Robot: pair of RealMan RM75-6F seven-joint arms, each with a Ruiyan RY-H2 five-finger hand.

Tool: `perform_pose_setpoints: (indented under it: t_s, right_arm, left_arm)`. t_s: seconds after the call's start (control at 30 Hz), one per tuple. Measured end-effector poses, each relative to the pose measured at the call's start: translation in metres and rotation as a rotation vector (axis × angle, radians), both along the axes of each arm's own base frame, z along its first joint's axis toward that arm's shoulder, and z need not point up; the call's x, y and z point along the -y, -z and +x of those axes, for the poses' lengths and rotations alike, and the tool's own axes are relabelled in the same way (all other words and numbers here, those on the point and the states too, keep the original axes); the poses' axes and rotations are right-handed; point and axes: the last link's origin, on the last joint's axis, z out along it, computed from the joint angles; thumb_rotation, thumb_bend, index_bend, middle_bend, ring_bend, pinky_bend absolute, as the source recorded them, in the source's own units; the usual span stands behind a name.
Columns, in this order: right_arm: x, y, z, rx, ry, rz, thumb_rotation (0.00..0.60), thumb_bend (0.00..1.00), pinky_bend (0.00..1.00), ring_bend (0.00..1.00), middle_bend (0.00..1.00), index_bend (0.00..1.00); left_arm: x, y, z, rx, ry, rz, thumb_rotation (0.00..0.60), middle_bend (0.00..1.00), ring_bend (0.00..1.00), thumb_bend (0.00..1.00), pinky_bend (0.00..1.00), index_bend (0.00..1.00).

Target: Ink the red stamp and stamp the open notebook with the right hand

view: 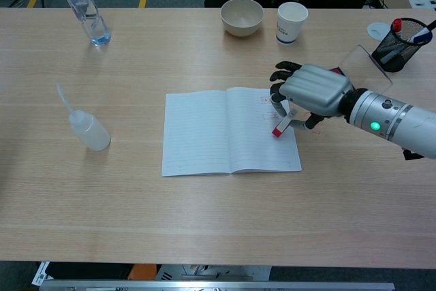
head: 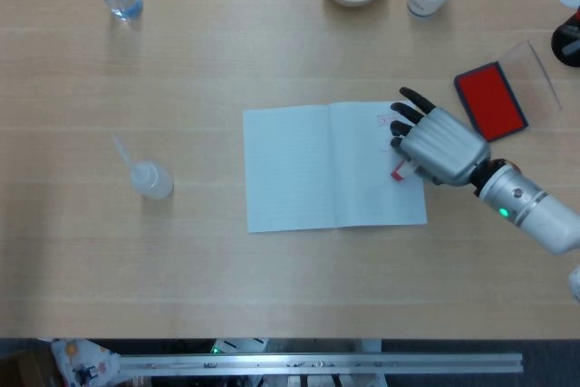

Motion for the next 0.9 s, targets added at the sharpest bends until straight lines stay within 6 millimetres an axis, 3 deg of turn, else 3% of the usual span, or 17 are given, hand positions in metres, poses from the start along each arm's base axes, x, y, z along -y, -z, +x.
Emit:
perform_pose_setpoints:
  t_s: [0.9]
  right_arm:
    - [-0.001, 0.014, 0.0, -0.031, -0.026, 0.006, 0.6, 0.33, 0.03, 0.14, 0.38, 0.65]
  left_arm:
    - [0.002, -0.002, -0.009, 0.003, -0.017, 0.003, 0.6, 0.13, 0.1, 0.34, 0.09, 0.18]
